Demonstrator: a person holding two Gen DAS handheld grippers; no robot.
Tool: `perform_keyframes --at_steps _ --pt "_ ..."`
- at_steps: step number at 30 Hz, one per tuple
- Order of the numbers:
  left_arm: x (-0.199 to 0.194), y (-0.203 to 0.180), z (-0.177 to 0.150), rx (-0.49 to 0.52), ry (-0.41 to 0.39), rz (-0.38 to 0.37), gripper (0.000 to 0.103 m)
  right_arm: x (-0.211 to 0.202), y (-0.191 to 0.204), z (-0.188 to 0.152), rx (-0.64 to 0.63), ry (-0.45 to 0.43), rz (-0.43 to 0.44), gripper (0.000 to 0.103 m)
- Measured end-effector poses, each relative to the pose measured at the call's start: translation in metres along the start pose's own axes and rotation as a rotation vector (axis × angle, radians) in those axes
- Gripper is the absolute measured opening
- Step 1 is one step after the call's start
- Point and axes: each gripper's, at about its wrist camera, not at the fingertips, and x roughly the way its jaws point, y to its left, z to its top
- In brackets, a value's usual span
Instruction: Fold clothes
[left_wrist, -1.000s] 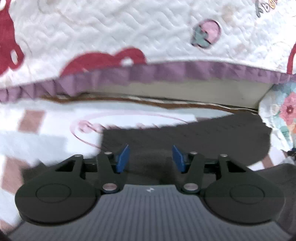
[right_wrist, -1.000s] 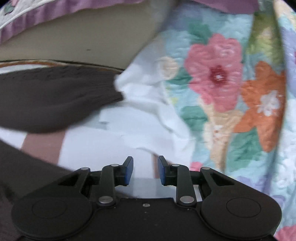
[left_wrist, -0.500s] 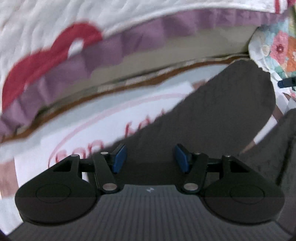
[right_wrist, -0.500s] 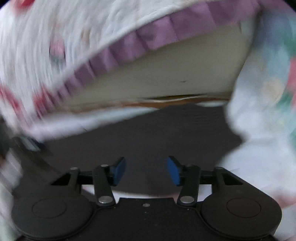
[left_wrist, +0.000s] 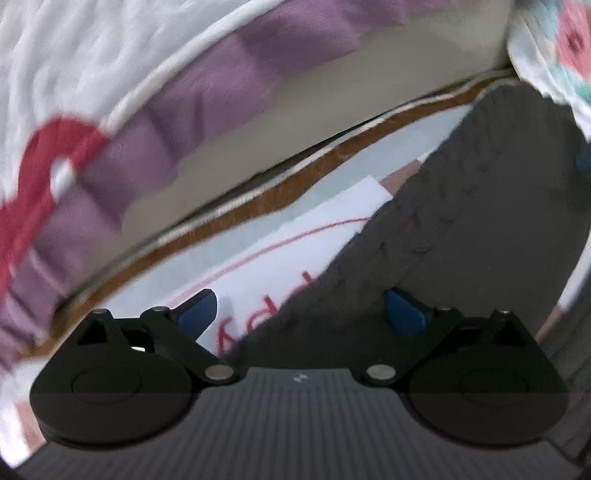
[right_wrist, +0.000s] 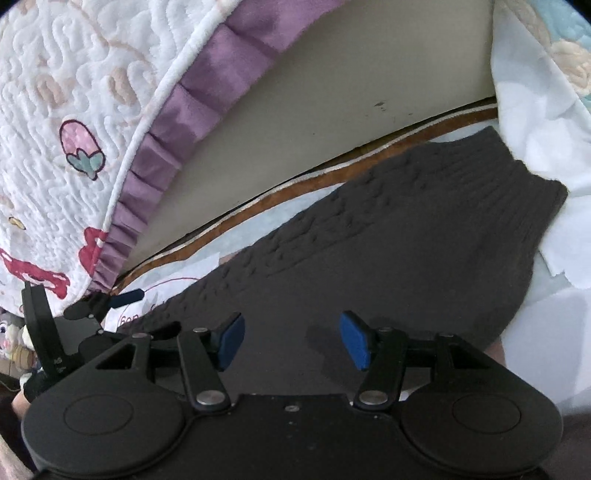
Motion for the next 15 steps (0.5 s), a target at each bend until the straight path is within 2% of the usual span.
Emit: perform_keyframes --at_steps 2,3,4,5,7,9,11,13,15 --pt "0.000 0.010 -0.004 -0.091 0.008 -0.055 0.090 0.003 -0.002 -0.002 -0.013 0.004 -0.030 0.063" --pt "-0.004 0.011 -0.006 -0.088 -0.007 -0.054 0.076 0.004 -0.003 -0.004 -0.024 0.008 -0.049 0.063" --pt "-0.009 0.008 -0.007 -0.062 -0.019 -0.061 0.049 0.004 -0.002 -0.007 -0.041 0.002 -0.071 0.063" --pt "-0.014 0.004 -0.008 -0.036 -0.033 -0.071 0.038 0.004 -0.001 -0.010 -0.059 -0.008 -0.094 0.063" --pt "-0.027 -0.006 -0.012 0.012 -0.069 -0.067 0.008 -0.003 0.003 -0.017 -0.077 -0.074 -0.112 0.063" --pt "-0.042 -0.015 -0.018 0.049 -0.112 -0.055 0.007 -0.010 0.011 -0.019 -0.062 -0.117 -0.068 0.063" --pt "-0.061 -0.017 -0.027 0.030 -0.172 -0.069 0.006 -0.015 0.021 -0.017 -0.051 -0.138 -0.023 0.063" --pt "-0.092 -0.014 -0.043 -0.011 -0.267 -0.078 0.006 -0.018 0.034 -0.013 -0.048 -0.150 0.010 0.063" --pt "-0.131 -0.014 -0.067 -0.022 -0.404 -0.023 0.006 -0.027 0.051 -0.011 -0.048 -0.178 0.009 0.063"
